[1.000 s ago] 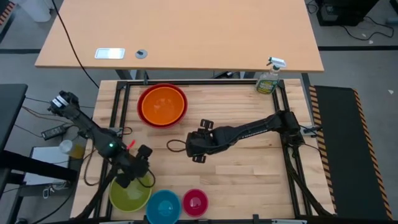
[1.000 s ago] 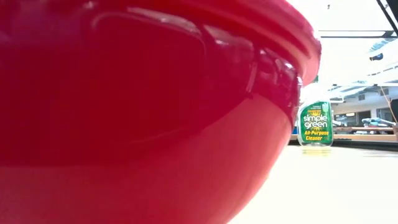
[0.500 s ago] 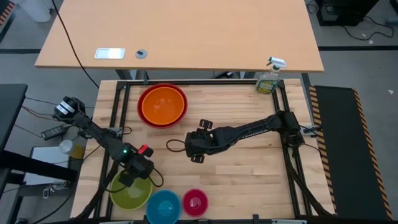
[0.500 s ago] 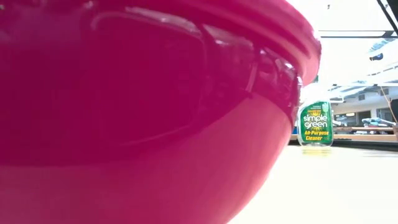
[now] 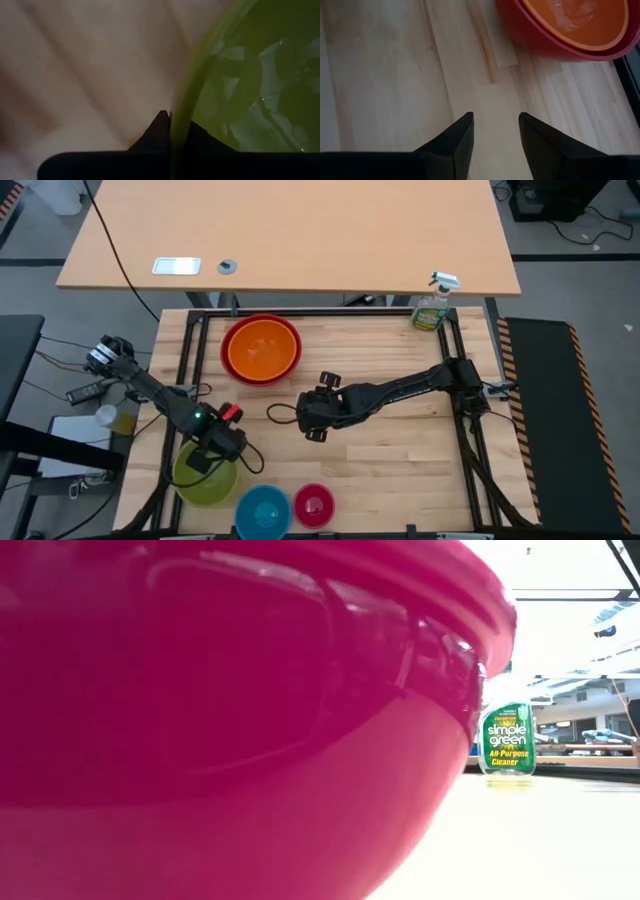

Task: Nest bowls inside each other by size order
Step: Stack the green bowl on top of the orange bowl

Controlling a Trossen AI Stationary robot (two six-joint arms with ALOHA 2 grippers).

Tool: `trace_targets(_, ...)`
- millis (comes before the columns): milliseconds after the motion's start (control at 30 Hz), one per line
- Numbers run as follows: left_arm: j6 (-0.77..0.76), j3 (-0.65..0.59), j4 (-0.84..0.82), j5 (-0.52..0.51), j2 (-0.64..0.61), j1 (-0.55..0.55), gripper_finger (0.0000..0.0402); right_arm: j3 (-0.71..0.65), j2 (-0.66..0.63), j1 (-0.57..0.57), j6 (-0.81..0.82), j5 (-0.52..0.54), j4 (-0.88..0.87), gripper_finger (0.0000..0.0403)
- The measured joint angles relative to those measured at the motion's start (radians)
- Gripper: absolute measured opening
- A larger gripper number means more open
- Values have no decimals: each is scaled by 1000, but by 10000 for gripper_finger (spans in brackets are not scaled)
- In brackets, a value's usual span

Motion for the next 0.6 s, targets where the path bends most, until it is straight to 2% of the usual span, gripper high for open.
trace_targets(167, 59, 84, -130, -31, -1, 59, 10, 0, 0, 0, 0, -5, -1, 165)
trace_targets(400, 137, 98, -123, -49, -70, 188, 10, 0, 0, 1, 0, -53, -53, 165)
trace_targets(600, 192, 99, -96, -121, -184, 313, 10, 0, 0, 1, -1, -60, -57, 160)
